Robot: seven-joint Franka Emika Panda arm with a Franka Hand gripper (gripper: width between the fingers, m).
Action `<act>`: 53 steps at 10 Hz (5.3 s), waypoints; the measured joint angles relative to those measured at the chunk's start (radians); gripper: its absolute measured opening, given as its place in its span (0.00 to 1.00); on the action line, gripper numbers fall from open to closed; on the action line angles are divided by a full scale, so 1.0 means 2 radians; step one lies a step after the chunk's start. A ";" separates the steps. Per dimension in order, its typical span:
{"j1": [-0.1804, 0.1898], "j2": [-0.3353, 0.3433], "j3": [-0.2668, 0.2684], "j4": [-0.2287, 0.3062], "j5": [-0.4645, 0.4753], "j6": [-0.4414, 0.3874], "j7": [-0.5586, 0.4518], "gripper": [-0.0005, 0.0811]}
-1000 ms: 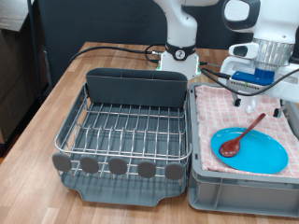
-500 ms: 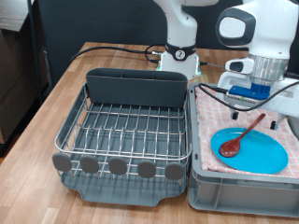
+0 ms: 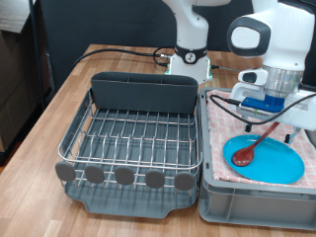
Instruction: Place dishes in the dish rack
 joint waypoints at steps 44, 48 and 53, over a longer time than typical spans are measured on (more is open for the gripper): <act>-0.006 -0.330 -0.029 -0.161 0.238 -0.251 0.165 0.12; -0.005 -0.400 -0.056 -0.209 0.265 -0.266 0.165 0.12; 0.003 -0.424 -0.146 -0.239 0.326 -0.266 0.082 0.12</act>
